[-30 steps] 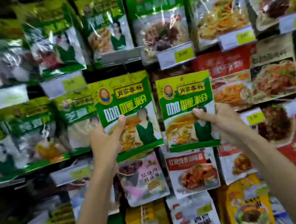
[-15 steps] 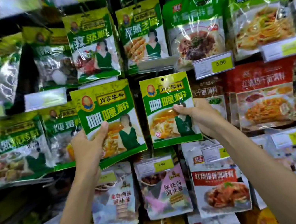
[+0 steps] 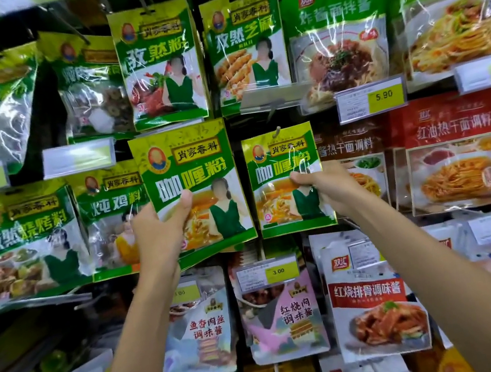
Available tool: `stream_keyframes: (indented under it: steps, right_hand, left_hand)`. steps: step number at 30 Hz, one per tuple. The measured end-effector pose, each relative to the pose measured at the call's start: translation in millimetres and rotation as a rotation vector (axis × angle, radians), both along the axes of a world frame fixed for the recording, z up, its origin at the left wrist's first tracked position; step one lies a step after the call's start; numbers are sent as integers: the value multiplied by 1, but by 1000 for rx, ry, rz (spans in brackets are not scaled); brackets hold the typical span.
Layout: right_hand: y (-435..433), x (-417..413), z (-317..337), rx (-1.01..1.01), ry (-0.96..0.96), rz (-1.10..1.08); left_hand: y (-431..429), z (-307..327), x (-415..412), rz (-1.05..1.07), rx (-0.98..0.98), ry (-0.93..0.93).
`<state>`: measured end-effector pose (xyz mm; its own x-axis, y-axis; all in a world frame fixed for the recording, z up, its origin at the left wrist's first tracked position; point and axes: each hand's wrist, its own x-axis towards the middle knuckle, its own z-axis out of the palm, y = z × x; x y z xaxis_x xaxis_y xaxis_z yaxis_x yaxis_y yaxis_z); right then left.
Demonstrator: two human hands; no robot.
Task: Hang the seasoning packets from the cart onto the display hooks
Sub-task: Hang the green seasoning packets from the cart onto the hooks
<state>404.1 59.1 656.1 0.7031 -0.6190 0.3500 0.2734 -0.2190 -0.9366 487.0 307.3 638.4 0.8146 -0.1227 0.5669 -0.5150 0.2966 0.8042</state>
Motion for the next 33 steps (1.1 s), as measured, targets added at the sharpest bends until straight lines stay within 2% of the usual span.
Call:
stream_keyframes:
  steps: [10,12,16,18,20,23,25,30,33]
  right_hand:
    - [-9,27,-8,-15,-5,-77]
    - [-8,17,-13,-86,-23,-115]
    - [-1,-7,-27,-298,-50,-409]
    - [10,-18,-31,-372,-106,-467]
    - [24,-27,-29,-355,-143,-366]
    - [46,-37,-20,-118,-194,29]
    - [56,-41,-16,-82,-174,147]
    - [49,-46,-22,-146,-163,112]
    - [37,-46,-27,-115,-188,133]
  left_hand:
    - [-14,-10,2,-79,24,-13]
    - [-15,-12,1,-103,25,1]
    - [-20,-14,-4,-151,32,13]
    - [-26,-15,-9,-188,46,28]
    - [-35,-16,-17,-236,69,43]
    - [-50,-19,-29,-325,101,63]
    - [-60,-21,-36,-349,114,57]
    - [-73,-22,-40,-327,157,23]
    - [-67,-15,-33,-83,286,-209]
